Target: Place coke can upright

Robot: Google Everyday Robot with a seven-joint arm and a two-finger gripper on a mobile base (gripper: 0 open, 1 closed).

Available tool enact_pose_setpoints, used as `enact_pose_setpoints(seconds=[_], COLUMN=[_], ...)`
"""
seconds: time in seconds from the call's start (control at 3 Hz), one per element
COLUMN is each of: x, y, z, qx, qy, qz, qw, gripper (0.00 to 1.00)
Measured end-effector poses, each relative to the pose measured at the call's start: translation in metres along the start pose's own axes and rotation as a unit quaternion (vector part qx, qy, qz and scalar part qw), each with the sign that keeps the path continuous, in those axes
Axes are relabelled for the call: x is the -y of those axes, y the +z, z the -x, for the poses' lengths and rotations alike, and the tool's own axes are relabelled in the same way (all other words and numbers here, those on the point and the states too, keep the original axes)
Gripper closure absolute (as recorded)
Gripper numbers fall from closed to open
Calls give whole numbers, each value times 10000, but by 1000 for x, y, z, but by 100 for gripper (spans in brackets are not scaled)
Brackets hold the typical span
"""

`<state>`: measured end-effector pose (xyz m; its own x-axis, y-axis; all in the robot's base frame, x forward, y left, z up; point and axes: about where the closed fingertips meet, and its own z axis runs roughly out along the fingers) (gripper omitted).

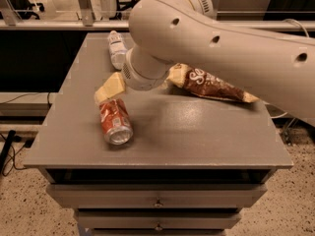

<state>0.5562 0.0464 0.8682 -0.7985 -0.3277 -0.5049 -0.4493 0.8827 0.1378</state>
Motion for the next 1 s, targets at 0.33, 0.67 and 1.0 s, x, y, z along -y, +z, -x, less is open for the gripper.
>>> enact_pose_setpoints(seconds=[0.33, 0.67, 1.0], x=[-8, -19, -25], y=[8, 23, 34], z=[-2, -6, -10], qx=[-124, -344, -529], qy=[420, 587, 629], qz=[-97, -66, -50], qw=[9990, 9977, 9966], gripper=[0, 0, 0])
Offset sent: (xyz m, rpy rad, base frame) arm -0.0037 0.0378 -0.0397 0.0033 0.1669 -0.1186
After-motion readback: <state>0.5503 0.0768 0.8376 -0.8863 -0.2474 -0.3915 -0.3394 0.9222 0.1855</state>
